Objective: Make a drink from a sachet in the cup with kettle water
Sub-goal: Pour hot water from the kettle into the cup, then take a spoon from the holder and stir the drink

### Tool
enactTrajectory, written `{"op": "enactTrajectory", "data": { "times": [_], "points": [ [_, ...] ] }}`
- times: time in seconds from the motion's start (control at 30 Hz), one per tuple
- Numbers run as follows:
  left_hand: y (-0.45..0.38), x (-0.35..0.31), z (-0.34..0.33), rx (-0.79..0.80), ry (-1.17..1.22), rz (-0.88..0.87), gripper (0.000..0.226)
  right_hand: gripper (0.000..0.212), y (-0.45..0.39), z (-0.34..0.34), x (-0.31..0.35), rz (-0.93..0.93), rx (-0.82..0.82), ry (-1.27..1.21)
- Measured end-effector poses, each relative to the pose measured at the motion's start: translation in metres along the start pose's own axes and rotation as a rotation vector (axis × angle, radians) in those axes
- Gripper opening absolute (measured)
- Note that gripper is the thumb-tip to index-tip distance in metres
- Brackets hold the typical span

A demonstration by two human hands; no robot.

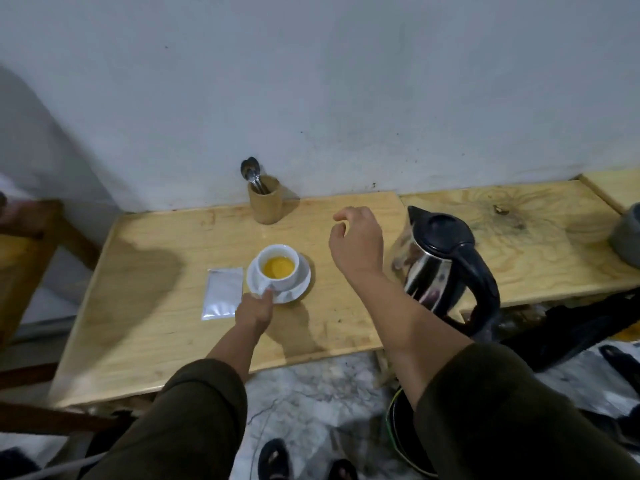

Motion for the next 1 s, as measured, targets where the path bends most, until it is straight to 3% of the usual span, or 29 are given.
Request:
{"op": "enactTrajectory", "data": {
  "times": [0.27,0.53,0.77,1.0],
  "points": [
    [-0.039,0.011,0.015,0.183,0.040,-0.046,0.066,0.021,-0.043,-0.085,0.031,-0.033,0.165,0.059],
    [-0.057,0.025,0.014,0.193,0.101,0.017,0.062,0.028,-0.100,-0.141,0.019,-0.039,0.305,0.179],
    [-0.049,0.016,0.016,0.278,0.329,0.048,0.023,0.033,-0.142,-0.192,0.015,-0.013,0.429,0.171],
    [-0.050,0.015,0.010,0.263,0.473,0.133,0.010,0.038,-0.177,-0.225,0.002,0.063,0.442,0.393]
  ]
}}
Point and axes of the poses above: each hand's wrist, its own y-axis away from the middle knuckle, its own z-axis out of the back of the hand, x = y × z, the point moved 6 cm from there along -y, towards the middle knuckle, and after that the axes turned 8 degrees about -y, right-handed, at the moved point
